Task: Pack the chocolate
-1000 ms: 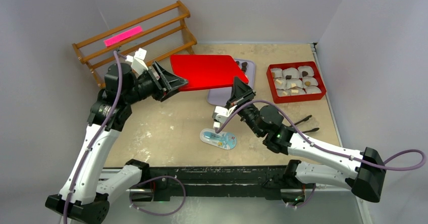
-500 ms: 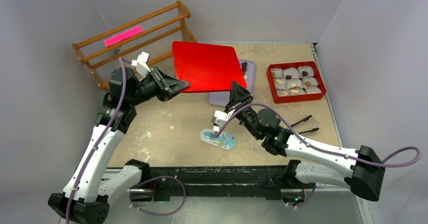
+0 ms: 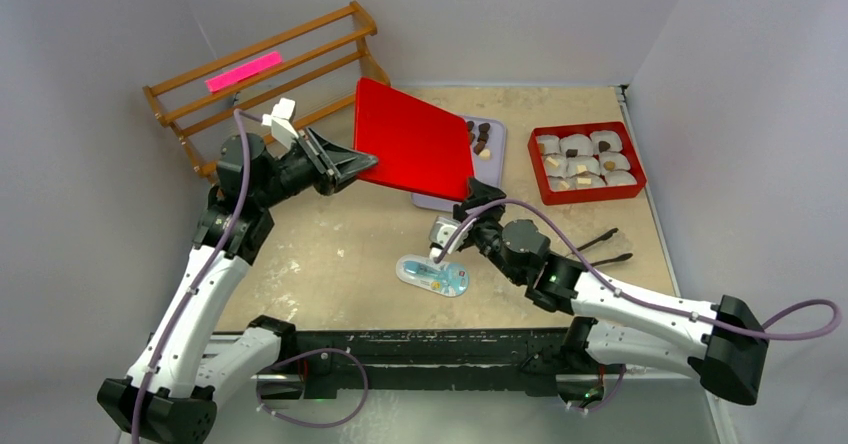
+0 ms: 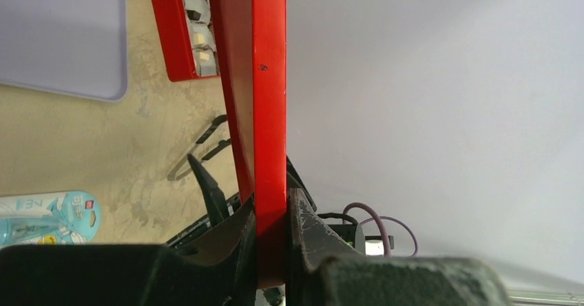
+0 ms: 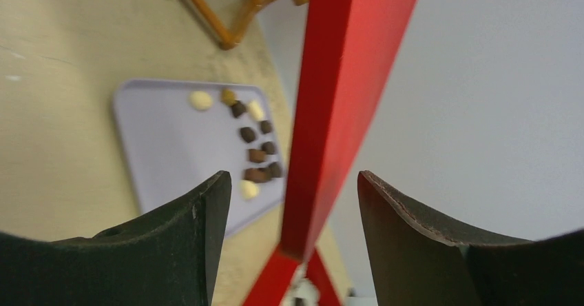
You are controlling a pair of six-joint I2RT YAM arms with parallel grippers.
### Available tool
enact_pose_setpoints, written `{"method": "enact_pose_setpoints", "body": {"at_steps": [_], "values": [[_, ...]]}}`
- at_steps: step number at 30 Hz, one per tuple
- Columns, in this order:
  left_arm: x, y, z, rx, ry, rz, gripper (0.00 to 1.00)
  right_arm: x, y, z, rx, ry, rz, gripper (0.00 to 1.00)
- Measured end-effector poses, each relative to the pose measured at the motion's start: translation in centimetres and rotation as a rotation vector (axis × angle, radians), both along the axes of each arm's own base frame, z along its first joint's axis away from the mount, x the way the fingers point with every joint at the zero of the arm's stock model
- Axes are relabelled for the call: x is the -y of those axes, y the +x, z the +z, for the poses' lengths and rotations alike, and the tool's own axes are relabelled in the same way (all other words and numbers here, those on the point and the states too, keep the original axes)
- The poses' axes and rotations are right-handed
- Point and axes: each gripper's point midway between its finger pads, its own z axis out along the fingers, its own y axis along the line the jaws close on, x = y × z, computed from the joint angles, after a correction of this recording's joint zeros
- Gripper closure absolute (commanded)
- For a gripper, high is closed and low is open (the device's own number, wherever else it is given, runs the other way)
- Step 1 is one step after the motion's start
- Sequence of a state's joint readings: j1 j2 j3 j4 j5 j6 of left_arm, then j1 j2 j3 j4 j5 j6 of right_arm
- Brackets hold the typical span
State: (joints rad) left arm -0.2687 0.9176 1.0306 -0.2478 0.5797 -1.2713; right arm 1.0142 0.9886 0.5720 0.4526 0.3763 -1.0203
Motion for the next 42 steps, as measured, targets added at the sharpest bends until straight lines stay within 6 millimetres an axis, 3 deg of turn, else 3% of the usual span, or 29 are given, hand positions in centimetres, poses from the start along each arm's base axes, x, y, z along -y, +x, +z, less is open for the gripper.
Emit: {"method": "enact_pose_setpoints", "body": {"at_steps": [6,13,21,28,33,42], "values": [[0.4,1.4,-0.2,0.027,-0.008,0.000,1.00,0.2,-2.4,-1.3,-0.206,0.176,0.049,0.28],[0.8,3.5,-1.4,0.053,-0.048,0.019,1.00,1.0,-4.0,-1.6,-0.493,0.454,-0.053,0.27],[2.2,7.0,-2.4,0.088,-0.132,0.034,1.00,0.4,-4.0,2.5,-0.776,0.803,-0.255,0.19],[4.2,7.7,-2.8,0.119,-0.190,0.014,1.00,0.6,-4.0,2.1,-0.932,1.099,-0.386,0.17],[4.7,7.1,-0.8,0.182,-0.259,0.010,1.00,0.5,-3.4,3.3,-1.022,1.431,-0.321,0.18],[5.1,6.3,0.3,0.189,-0.339,-0.009,1.00,-1.7,0.2,9.0,-1.091,1.800,-0.087,0.19]]}}
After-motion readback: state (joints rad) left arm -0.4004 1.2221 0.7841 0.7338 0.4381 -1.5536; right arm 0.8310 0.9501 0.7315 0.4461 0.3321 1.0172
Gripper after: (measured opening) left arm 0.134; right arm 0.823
